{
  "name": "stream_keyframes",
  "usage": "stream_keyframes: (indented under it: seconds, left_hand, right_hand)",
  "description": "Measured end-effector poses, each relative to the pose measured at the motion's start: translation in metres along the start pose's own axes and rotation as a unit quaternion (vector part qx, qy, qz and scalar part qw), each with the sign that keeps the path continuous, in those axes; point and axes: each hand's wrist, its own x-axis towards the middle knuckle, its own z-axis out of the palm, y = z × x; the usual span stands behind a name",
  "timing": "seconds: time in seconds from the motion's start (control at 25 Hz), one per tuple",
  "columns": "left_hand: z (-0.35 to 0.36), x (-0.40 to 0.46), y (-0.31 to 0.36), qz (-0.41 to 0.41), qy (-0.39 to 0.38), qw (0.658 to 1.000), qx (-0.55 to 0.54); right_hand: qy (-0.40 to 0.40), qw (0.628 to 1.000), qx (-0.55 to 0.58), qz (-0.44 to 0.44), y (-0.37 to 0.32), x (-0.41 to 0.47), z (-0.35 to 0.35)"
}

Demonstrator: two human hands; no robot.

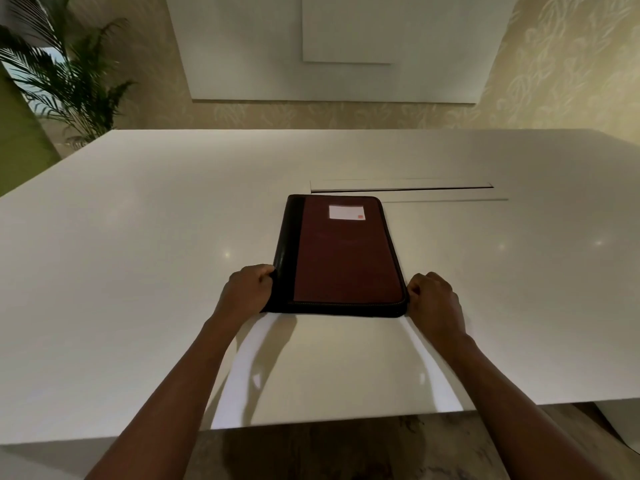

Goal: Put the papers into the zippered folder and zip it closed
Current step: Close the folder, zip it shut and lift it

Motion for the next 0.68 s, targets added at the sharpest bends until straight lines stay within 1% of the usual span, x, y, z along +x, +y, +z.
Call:
stream_keyframes:
  seconds: [0.28, 0.68]
  left_hand:
    - [0.021, 0.035, 0.019, 0.006, -0.028, 0.998, 0.049]
    - [0.039, 0.074, 0.02, -0.006, -0.042, 0.998, 0.037]
  right_hand:
    - [-0.02, 1.0, -0.004, -0.012, 0.004, 0.024, 0.001]
    - [-0.04, 0.998, -0.007, -0.04, 0.008, 0.067, 0.011]
